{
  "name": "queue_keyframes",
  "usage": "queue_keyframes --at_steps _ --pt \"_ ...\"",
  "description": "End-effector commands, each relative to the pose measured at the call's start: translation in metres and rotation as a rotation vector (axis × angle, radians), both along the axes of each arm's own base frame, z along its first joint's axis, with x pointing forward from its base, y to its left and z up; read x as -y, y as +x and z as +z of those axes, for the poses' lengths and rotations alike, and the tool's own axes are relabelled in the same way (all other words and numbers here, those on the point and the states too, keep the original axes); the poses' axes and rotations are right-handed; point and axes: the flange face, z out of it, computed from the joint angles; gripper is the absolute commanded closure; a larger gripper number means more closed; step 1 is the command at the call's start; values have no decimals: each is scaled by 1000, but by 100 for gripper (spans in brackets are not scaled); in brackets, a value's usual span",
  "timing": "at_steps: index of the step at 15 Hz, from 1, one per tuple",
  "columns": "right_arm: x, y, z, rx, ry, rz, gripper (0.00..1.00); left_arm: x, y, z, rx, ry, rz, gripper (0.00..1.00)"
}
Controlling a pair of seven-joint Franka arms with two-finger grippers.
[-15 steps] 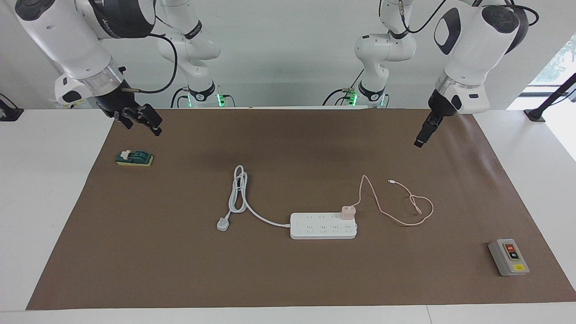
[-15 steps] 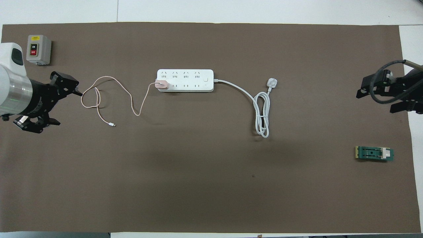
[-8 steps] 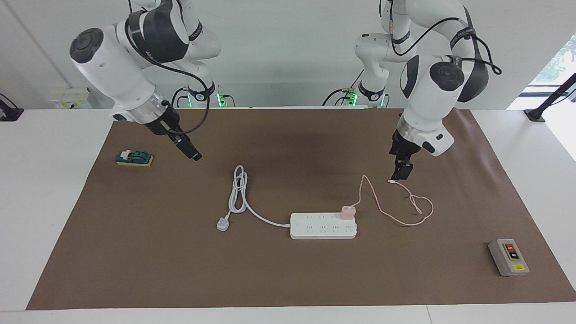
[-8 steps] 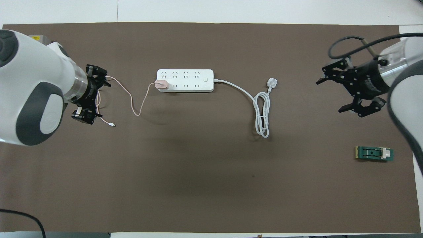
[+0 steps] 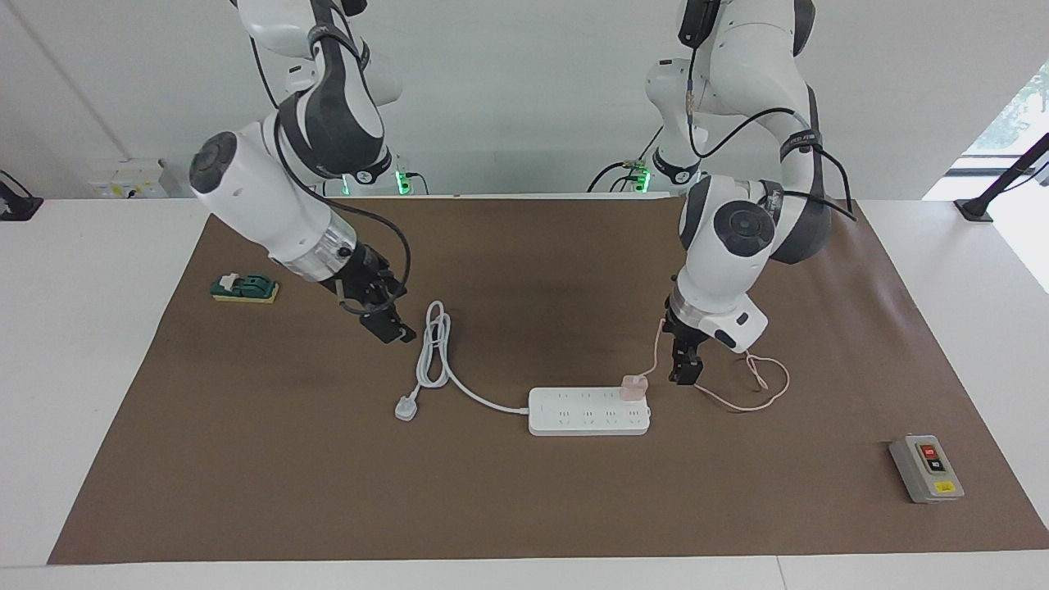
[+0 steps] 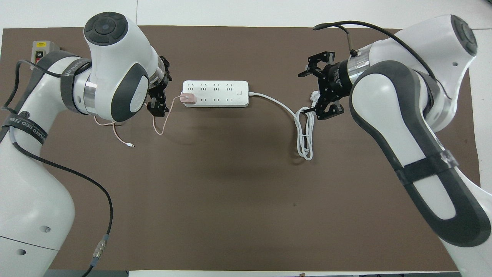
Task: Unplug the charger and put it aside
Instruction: 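Reach the left gripper to the pink charger while the right gripper reaches the strip, then grasp the pink charger with the left gripper while the right gripper grips the strip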
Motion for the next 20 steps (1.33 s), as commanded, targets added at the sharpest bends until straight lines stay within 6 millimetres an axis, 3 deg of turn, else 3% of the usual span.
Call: queue_keyframes --at_steps 1,3,5,6,13,16,20 --pt "-30 19 -23 -10 42 -75 0 4 9 9 60 -3 7 0" --pt "-49 31 -46 -55 41 -134 0 6 6 -4 68 -7 3 0" --pt "-63 43 -60 -64 60 -142 0 20 -3 -19 69 -10 -18 0" --pt "-87 36 -67 -69 54 -110 0 23 -5 -20 67 -11 -17 0" --pt "-104 35 -112 -36 18 57 0 47 -21 -13 -6 -23 6 0" --pt "-126 23 -124 27 5 218 0 51 -23 -25 23 -30 27 0" --pt "-131 21 -137 7 14 214 0 46 -18 -39 52 -41 33 0"
